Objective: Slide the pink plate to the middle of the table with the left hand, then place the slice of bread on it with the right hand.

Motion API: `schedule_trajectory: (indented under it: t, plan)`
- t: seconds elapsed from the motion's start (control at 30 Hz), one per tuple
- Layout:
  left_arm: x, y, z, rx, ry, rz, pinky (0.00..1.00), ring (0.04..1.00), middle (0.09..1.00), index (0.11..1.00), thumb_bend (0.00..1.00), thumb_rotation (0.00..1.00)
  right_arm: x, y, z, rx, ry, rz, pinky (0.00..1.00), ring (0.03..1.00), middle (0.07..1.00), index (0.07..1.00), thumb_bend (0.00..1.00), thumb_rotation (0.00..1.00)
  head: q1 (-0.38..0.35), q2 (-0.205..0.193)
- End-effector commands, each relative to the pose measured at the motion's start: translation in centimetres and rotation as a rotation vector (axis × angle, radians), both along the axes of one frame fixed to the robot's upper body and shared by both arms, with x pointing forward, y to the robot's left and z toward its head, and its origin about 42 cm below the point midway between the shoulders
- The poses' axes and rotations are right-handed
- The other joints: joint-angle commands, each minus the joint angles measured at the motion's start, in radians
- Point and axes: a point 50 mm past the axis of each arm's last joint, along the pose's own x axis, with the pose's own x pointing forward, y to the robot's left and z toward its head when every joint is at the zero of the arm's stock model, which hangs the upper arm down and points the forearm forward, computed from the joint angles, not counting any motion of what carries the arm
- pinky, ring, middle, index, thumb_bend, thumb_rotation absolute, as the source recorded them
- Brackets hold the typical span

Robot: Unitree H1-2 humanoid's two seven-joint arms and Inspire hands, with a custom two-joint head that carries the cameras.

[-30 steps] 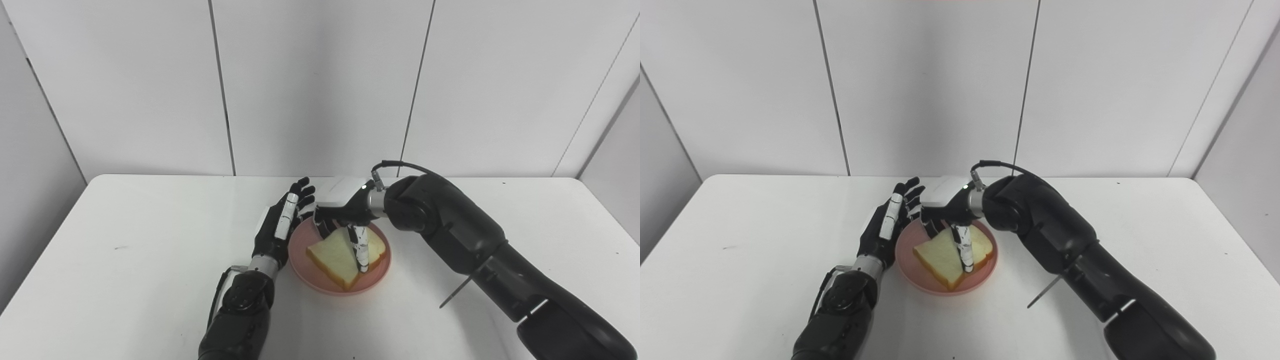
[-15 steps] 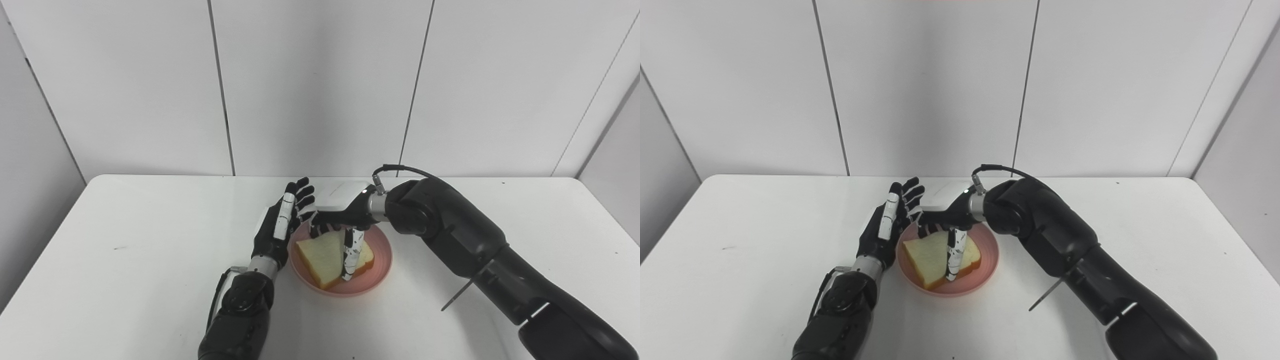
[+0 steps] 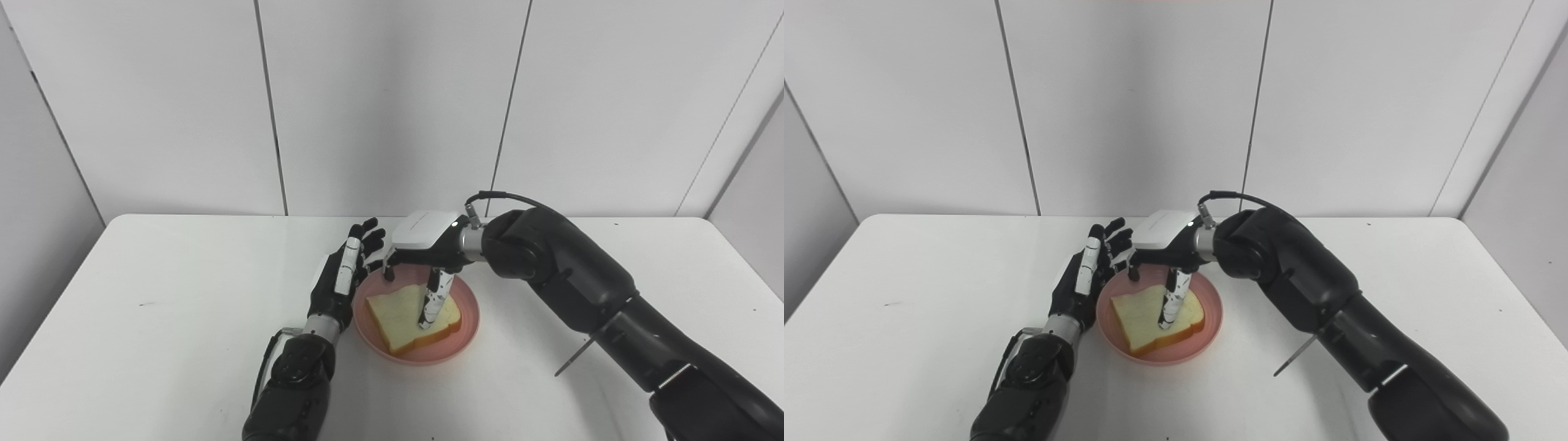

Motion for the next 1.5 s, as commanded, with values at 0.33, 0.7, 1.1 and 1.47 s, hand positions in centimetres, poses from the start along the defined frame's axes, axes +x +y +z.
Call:
schedule_trajectory:
  t: [0.33, 0.7, 1.1, 1.47]
  plan:
    - [-1.5, 0.5, -3.1, 0.008, 0.142, 0.006, 0.74, 0.888, 0.868, 0.848, 0.80, 0.96, -0.4, -2.1, 7.7, 0.136, -0.150, 0.008, 0.76, 0.844, 0.826, 0.727, 1.00, 0.41, -0.006, 0.003]
    - [-1.2, 1.6, -3.0, -0.037, 0.153, 0.022, 0.76, 0.916, 0.878, 0.842, 0.81, 0.92, 1.3, -9.9, 2.9, 0.614, -0.077, -0.182, 0.70, 0.765, 0.780, 0.775, 0.91, 0.71, -0.015, -0.003]
    - [-1.2, 2.0, -2.7, -0.016, 0.127, 0.050, 0.76, 0.873, 0.873, 0.828, 0.83, 0.93, 2.5, -11.1, -5.5, 1.450, 0.103, -0.502, 0.72, 0.791, 0.814, 0.805, 0.76, 0.93, -0.026, 0.001]
    - [-0.3, 1.7, -1.2, 0.030, 0.077, 0.107, 0.76, 0.882, 0.864, 0.825, 0.83, 0.97, 1.6, -9.0, -7.0, 2.056, 0.447, -0.776, 0.76, 0.792, 0.824, 0.813, 0.81, 0.87, -0.024, 0.000]
